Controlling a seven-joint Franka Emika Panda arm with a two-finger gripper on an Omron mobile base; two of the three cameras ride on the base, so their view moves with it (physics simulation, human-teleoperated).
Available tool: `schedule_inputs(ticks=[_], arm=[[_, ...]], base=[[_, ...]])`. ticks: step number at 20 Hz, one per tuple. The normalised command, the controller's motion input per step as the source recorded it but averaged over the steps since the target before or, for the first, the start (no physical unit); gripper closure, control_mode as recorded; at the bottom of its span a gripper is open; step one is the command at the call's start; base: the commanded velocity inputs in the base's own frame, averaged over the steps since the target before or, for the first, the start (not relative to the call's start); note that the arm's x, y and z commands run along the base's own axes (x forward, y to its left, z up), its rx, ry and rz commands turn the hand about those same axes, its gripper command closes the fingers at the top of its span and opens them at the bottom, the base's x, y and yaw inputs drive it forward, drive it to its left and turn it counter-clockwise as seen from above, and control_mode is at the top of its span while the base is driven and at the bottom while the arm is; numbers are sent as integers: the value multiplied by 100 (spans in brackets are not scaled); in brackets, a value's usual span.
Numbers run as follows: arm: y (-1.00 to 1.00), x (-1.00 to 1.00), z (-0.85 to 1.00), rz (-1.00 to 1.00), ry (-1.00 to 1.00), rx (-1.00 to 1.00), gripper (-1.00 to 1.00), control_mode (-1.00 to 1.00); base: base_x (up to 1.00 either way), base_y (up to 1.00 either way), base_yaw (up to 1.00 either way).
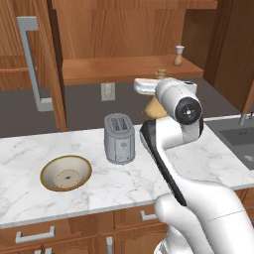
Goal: Retrieve the bottle and the shaker from the cabinet and place them next to the mixing bowl on the counter. Then add garlic from the fridge to the mixing bowl.
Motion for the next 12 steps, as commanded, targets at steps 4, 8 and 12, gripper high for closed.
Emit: schedule_inputs(ticks=[4, 8, 12], arm=[[51, -100, -60, 0, -2, 1, 100, -100], [35, -100, -61, 0, -9, 4, 100, -100], [35, -72, -88, -4, -9, 0, 100, -100]], base=[[0, 0, 0], [0, 0, 0], [0, 0, 0]])
